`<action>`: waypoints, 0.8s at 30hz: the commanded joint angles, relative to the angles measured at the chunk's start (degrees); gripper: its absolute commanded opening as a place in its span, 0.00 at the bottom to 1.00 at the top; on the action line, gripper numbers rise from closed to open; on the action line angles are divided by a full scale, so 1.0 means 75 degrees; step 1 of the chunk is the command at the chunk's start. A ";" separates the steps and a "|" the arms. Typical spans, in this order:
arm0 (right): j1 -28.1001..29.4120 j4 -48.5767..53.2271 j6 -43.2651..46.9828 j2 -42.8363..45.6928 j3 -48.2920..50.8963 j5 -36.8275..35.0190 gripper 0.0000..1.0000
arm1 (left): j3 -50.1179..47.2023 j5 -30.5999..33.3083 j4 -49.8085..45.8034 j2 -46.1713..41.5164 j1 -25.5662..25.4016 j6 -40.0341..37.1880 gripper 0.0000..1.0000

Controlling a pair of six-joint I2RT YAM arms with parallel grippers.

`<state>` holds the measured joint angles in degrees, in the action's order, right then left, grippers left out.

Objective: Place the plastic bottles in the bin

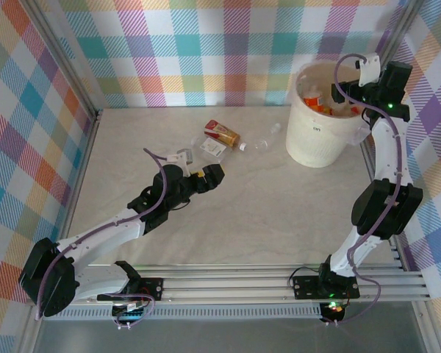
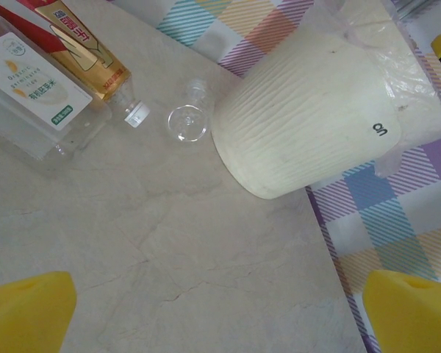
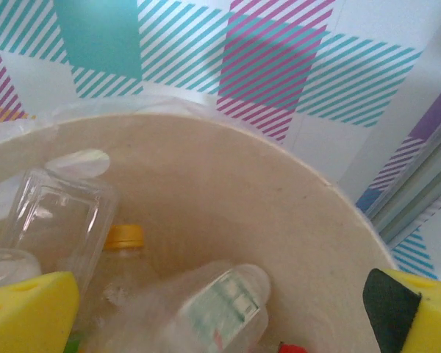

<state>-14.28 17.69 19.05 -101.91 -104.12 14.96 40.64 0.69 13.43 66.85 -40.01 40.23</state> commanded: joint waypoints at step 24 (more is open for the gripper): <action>0.0890 -0.1696 -0.4465 0.2876 0.2639 0.1360 1.00 | 0.0159 0.0918 -0.0707 0.0679 -0.0040 0.0614 1.00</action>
<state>-9.50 8.38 -11.86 -83.33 -86.13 22.81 40.64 5.26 9.32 71.44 -40.01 43.09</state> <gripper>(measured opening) 0.996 0.997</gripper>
